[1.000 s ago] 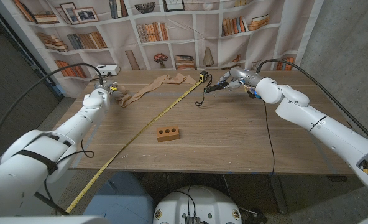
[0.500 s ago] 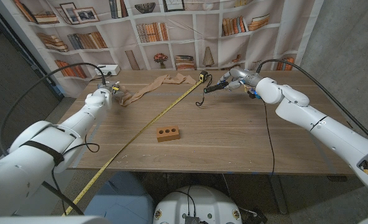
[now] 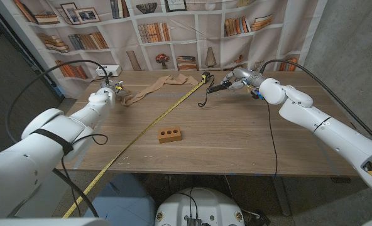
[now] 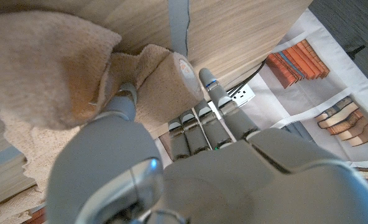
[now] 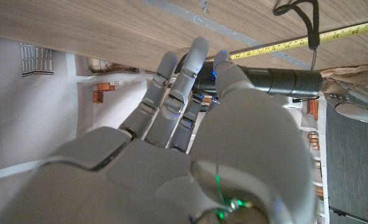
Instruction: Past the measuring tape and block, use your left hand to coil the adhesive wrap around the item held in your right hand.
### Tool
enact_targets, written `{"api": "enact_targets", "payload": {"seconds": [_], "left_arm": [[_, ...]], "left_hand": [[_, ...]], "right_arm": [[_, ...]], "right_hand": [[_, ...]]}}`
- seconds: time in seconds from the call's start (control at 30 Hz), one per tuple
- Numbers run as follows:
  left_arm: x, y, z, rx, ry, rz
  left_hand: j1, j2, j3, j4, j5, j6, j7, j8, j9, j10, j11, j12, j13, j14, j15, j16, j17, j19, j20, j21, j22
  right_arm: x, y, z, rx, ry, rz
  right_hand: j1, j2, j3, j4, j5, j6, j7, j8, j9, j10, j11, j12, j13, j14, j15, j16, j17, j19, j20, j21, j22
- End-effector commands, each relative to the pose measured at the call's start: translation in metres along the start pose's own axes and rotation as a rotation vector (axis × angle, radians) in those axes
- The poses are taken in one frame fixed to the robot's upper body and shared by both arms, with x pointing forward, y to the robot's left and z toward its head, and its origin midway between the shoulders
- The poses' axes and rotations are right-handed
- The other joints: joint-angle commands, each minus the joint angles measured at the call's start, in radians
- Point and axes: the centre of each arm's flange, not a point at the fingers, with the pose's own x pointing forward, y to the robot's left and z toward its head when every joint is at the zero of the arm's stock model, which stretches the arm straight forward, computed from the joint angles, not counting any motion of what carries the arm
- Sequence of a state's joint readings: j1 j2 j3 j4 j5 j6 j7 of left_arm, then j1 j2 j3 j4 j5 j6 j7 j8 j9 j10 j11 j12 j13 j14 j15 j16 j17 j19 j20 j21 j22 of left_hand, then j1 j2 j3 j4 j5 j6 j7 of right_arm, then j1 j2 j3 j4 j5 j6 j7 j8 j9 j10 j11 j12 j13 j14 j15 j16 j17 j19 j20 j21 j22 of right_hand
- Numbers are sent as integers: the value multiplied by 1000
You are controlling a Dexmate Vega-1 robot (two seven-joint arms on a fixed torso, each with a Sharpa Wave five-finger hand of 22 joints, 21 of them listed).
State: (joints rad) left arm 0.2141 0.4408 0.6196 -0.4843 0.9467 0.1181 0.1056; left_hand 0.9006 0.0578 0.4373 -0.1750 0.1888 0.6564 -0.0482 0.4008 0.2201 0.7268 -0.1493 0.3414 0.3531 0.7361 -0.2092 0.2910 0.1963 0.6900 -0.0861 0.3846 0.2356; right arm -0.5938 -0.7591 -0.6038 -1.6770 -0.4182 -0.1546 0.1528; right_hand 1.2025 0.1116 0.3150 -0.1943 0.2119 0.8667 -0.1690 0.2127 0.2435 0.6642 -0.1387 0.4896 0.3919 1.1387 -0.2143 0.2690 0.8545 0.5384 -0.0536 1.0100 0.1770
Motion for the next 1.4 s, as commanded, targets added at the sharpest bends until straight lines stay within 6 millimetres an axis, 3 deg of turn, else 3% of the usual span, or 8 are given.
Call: {"api": "enact_targets", "payload": {"seconds": [0.03,0.17,0.23,0.37,0.47,0.73,0.97,1.4], "left_arm": [[0,-9,4,16,-1,-22],[-1,-12,6,14,-14,-31],[-1,-13,6,7,-15,-35],[-1,-14,5,-55,-31,-50],[-1,-13,6,-63,-44,-38],[-10,-6,3,-121,-68,91],[-18,4,-3,-210,-70,130],[-42,30,-6,-238,-116,238]], "left_hand": [[76,34,11,-10,11,167,-44,44,14,73,-19,20,12,65,-17,32,18,22,2,39,29],[169,51,9,-15,23,158,-23,65,38,90,-28,30,38,114,-18,81,63,32,1,92,71],[279,53,-14,-12,27,144,-18,93,72,95,-21,61,88,156,-20,132,130,35,7,169,134],[407,61,-29,-14,33,147,12,137,122,81,4,93,147,154,-21,147,189,35,-14,258,189],[469,66,-43,-11,32,160,21,171,156,102,9,122,181,182,-19,168,224,19,-8,310,218],[524,76,-53,-3,9,161,21,209,198,70,6,132,221,223,-29,151,217,1,-42,386,261],[557,70,-57,-3,5,196,28,242,216,102,15,144,225,245,-23,145,227,-30,-39,433,289],[569,69,-58,4,-1,208,37,249,205,109,19,132,204,251,-19,129,232,-50,-30,479,311]], "right_arm": [[3,-2,0,2,-2,-9],[2,-2,0,3,-2,-9],[2,-2,0,2,-2,-10],[0,-4,0,0,0,-17],[-1,-5,1,-3,-1,-21],[-2,-9,1,-2,-1,-33],[-2,-12,3,-2,-6,-43],[-3,-16,6,5,-15,-61]], "right_hand": [[0,9,41,35,6,85,72,5,5,321,-18,3,126,1,-21,-6,4,-2,-72,5,1],[0,9,42,35,6,85,72,5,5,322,-17,3,126,1,-22,-6,5,-3,-72,5,1],[0,9,41,35,5,84,72,5,5,324,-19,3,126,1,-22,-8,3,-3,-72,6,1],[0,9,41,35,5,85,72,5,5,323,-18,2,127,3,-22,-7,4,-4,-71,6,1],[0,9,42,35,5,85,71,5,5,321,-19,2,128,3,-22,-8,4,-4,-72,7,1],[1,10,42,35,6,85,71,5,5,320,-18,0,129,0,-21,-10,4,-5,-73,8,1],[0,9,42,35,5,85,70,5,5,320,-19,-1,130,2,-22,-11,4,-8,-73,9,1],[0,8,42,35,5,85,71,4,5,323,-22,-3,129,0,-21,-12,6,-10,-74,11,1]]}}
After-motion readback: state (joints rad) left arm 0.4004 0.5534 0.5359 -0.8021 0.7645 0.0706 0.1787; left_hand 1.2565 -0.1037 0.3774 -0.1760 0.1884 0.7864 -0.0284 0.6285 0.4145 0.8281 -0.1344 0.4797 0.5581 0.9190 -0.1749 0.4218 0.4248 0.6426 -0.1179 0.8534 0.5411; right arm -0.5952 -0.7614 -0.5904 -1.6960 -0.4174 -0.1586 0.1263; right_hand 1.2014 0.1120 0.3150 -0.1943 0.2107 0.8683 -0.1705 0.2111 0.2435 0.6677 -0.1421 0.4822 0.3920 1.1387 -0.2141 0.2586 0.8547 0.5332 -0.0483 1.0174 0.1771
